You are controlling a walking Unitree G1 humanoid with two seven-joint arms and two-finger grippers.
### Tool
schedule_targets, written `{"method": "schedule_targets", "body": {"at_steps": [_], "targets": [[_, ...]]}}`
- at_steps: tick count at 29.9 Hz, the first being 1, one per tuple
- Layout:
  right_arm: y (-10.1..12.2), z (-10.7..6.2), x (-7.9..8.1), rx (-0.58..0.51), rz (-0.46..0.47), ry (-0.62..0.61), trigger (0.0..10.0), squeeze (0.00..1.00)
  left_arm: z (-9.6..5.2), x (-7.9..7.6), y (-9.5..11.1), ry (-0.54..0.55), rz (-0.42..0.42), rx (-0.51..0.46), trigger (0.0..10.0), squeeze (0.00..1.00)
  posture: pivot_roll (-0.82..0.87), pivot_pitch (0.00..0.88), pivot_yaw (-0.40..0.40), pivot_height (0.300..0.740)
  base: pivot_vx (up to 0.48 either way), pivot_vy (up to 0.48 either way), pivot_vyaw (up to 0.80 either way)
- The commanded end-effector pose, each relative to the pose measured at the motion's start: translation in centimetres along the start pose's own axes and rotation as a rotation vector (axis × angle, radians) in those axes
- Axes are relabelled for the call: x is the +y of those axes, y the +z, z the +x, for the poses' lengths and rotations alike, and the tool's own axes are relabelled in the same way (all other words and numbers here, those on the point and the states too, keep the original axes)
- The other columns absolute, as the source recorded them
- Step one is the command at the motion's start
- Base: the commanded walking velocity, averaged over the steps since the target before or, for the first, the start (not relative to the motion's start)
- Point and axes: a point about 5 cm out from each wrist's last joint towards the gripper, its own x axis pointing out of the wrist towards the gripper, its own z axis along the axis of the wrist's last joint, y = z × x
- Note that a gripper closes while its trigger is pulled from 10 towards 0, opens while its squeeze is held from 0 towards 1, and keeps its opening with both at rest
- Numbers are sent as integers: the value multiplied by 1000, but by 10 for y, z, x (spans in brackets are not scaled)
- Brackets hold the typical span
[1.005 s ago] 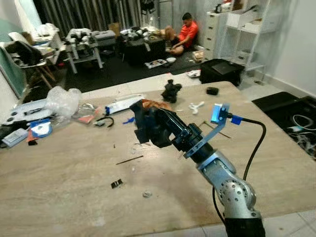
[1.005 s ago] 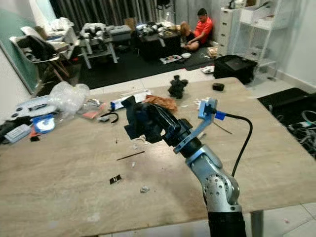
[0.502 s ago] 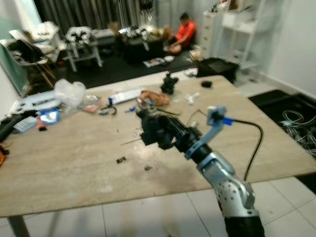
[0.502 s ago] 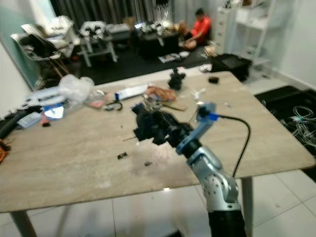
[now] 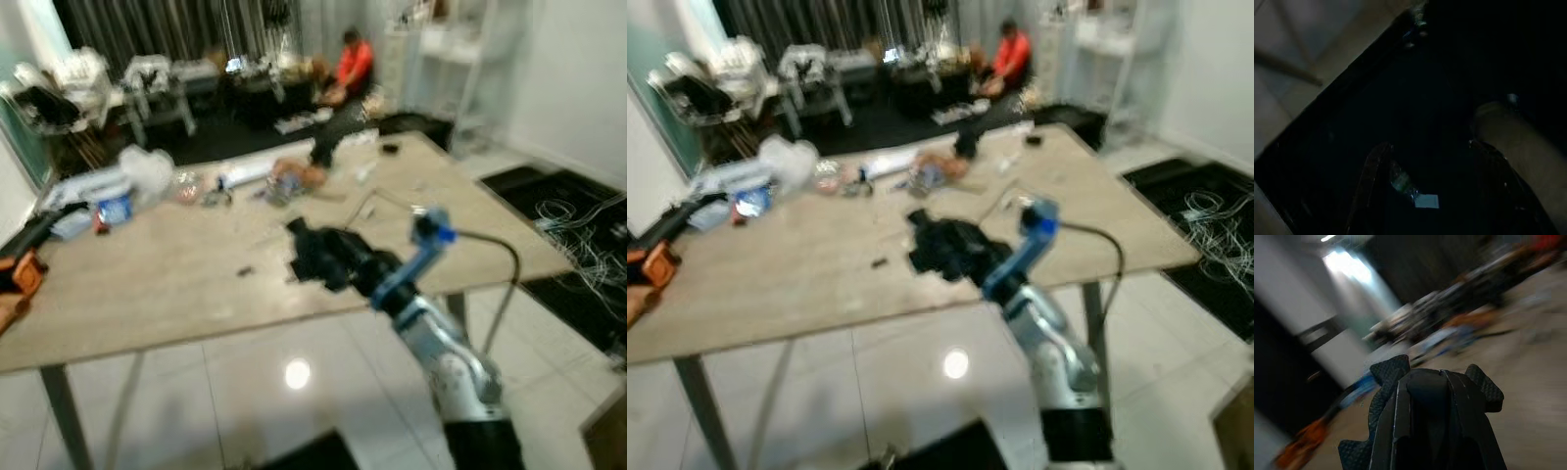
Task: Picking trash to rubbish bin
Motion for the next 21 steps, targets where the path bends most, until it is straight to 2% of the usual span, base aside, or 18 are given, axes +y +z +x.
{"method": "schedule_targets", "body": {"at_steps": [1,4,5,7,10,21], "targets": [[-4,2,-4,0,2,-53,10000,0,-1,5,-1,10,11,0,10000,0,-245,70,113,740,0,0,-788],[3,-2,-22,-24,-36,-169,10000,0,-1,4,-1,2,8,-4,10000,0,-248,75,113,740,0,0,-788],[3,-2,-22,-24,-36,-169,10000,0,-1,4,-1,2,8,-4,10000,0,-248,75,113,740,0,0,-788],[9,-9,-41,-42,-94,-287,10000,0,-1,2,-2,-4,8,-3,10000,0,-252,81,113,740,0,0,-788],[12,-15,-52,-49,-134,-357,10000,0,-1,1,-3,-12,10,-1,10000,0,-254,84,114,740,0,0,-788],[16,-28,-74,-53,-216,-519,10000,0,-1,-1,-3,-32,12,-6,10000,0,-261,97,106,740,0,0,-788]]}}
